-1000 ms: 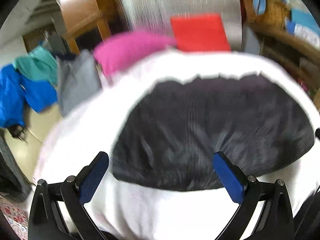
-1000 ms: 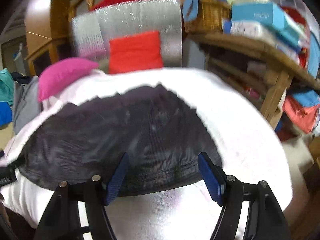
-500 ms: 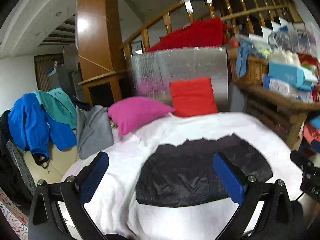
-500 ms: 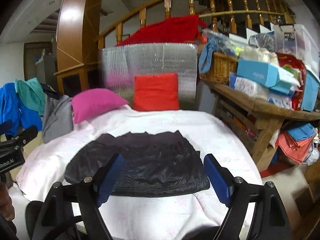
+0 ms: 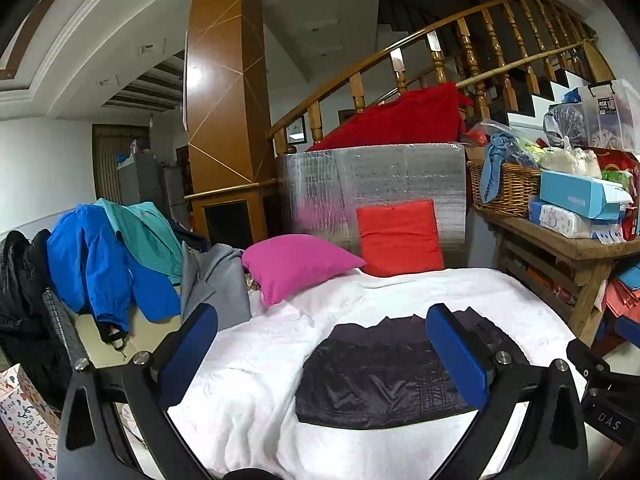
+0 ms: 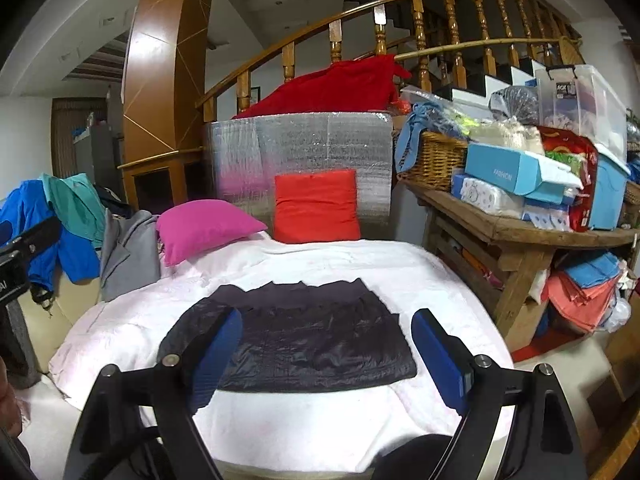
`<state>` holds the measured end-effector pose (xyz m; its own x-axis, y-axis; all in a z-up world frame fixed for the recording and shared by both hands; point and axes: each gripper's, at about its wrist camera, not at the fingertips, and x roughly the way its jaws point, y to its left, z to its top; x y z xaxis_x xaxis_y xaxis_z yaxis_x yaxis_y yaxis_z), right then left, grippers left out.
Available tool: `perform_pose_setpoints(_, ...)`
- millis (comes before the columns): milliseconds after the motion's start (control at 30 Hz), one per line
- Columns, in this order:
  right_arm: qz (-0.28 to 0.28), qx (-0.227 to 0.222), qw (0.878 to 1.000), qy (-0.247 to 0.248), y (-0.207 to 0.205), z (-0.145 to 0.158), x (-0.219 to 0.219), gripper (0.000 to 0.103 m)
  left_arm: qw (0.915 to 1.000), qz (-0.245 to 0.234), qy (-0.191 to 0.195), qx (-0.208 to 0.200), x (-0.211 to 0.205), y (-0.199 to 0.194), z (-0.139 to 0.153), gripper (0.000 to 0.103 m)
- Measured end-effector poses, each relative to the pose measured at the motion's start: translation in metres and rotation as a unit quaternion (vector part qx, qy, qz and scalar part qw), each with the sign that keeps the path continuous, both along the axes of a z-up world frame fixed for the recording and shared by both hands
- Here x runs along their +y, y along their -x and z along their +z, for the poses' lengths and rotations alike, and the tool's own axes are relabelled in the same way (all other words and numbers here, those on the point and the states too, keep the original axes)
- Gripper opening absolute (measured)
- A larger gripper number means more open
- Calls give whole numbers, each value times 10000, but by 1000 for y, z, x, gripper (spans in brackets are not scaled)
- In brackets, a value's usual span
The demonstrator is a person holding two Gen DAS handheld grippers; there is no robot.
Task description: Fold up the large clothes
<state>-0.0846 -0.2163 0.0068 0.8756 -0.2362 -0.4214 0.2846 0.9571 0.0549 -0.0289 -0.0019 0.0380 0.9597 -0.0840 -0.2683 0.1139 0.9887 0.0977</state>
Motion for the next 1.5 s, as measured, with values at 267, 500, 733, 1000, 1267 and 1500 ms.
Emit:
perform_pose_setpoints(267,-32,127,9999,-51,4,-3,8,89,10000,10,0,-60,1,9,2,103)
perform_pose_setpoints(500,-39,174,9998,-72,2,-4,11,89,10000,-13,-5,-47,2,10,1,103)
perform_pose_setpoints(733,-53,178,9998,-51,2,-4,12,89,10000,8,57,-7,6,9,0,103)
perform_pose_setpoints(1000,3,242,9997,-100,-1,-7,12,89,10000,-26,32,7,7,8,-1,103)
perform_pose_setpoints(1267,0,242,9996,-148,-2,-8,11,89,10000,-56,11,8,6,8,-3,103)
perform_pose_setpoints(1500,-26,217,9996,-152,-1,-8,11,89,10000,-45,18,15,6,7,-3,103)
